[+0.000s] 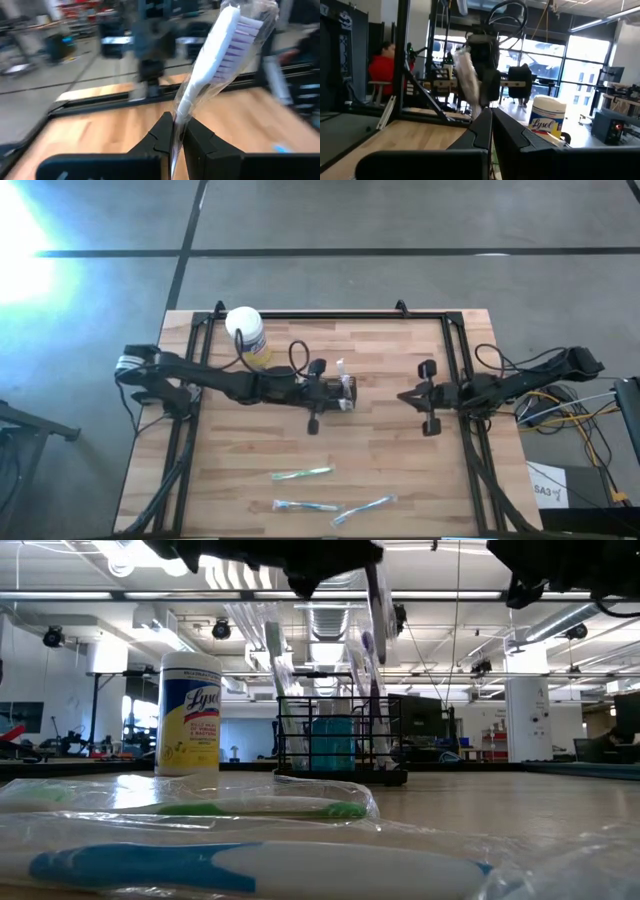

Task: Pick & Place toothbrushing station
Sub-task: Put the purple toothbrush into the black wire organizer

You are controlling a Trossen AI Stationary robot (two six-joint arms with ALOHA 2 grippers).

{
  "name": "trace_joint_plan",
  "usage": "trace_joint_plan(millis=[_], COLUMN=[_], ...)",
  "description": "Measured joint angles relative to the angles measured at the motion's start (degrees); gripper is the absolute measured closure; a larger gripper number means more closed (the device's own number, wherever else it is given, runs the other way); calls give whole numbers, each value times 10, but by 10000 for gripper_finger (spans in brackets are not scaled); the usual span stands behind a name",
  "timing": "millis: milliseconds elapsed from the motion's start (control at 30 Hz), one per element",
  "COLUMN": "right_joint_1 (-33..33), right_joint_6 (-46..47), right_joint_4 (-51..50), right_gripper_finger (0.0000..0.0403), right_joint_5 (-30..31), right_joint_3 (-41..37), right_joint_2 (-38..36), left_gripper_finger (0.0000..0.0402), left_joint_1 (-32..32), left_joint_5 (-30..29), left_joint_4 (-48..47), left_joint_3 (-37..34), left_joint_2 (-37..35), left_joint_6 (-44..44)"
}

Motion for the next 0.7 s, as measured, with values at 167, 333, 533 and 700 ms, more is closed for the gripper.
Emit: trace_joint_plan(millis=[167,333,533,700], right_joint_1=[-1,-1,-1,-1], right_joint_6=[-13,-15,-15,-15], right_joint_4=[-2,-2,-2,-1], right_gripper_finger=[395,395,395,395], right_joint_5=[0,1,1,1], right_joint_3=[-13,-13,-13,-13], right_joint_2=[-20,-23,-22,-22], left_gripper_finger=[379,379,379,378], left_joint_1=[2,14,21,22], left_joint_5=[-109,-116,-114,-114], left_joint_4=[39,38,46,53], left_joint_3=[0,0,0,0], left_joint_2=[23,34,58,80], left_joint_6=[3,-5,-28,-48])
